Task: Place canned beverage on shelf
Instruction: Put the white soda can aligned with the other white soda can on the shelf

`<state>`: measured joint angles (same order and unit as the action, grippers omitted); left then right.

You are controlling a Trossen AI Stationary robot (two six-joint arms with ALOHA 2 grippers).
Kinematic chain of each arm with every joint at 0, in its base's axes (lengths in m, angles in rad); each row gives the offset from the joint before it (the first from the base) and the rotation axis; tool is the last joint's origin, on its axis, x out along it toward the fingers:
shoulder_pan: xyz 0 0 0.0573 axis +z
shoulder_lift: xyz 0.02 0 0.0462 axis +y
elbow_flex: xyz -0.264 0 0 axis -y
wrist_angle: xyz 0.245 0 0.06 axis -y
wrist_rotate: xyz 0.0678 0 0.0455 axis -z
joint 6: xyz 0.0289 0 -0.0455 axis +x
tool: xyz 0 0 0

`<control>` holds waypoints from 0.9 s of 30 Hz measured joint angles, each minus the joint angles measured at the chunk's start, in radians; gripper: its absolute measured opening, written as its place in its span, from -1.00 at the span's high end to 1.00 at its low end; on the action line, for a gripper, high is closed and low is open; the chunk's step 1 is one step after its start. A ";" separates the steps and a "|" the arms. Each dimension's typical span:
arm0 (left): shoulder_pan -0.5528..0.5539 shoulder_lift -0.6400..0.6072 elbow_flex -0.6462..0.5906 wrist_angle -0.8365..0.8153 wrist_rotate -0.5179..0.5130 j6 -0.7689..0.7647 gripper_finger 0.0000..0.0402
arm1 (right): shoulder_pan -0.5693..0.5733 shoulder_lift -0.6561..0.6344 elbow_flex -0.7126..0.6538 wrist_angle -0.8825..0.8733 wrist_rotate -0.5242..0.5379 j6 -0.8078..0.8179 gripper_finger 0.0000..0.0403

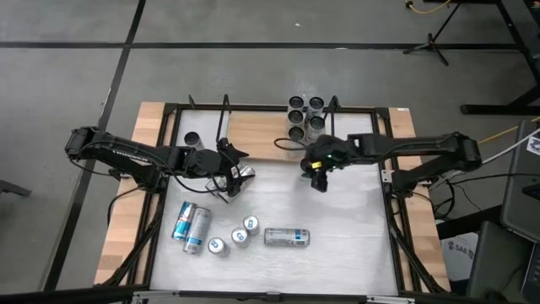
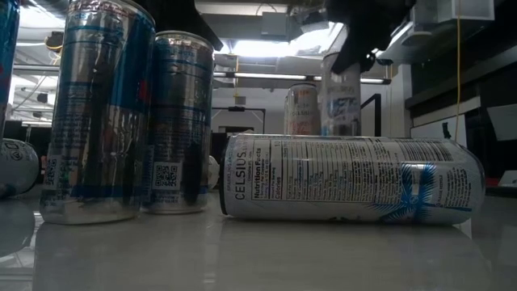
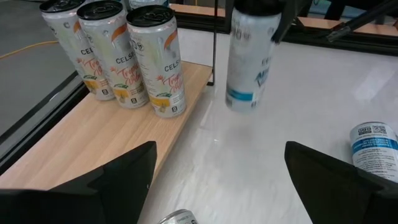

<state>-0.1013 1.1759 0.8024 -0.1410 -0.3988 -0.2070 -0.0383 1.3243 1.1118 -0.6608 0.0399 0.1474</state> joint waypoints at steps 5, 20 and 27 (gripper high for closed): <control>0.000 0.000 0.000 0.000 0.000 0.000 -0.73 | -0.068 -0.048 0.001 -0.019 -0.007 -0.045 -0.22; 0.000 0.000 0.000 0.000 0.000 0.000 -0.73 | -0.283 -0.056 0.001 -0.047 -0.107 -0.254 -0.23; 0.000 0.000 0.000 0.000 0.000 0.000 -0.73 | -0.344 -0.036 0.002 -0.061 -0.129 -0.318 -0.23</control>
<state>-0.1013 1.1759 0.8024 -0.1410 -0.3988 -0.2070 -0.3822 1.2882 1.1141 -0.7220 -0.0890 -0.1706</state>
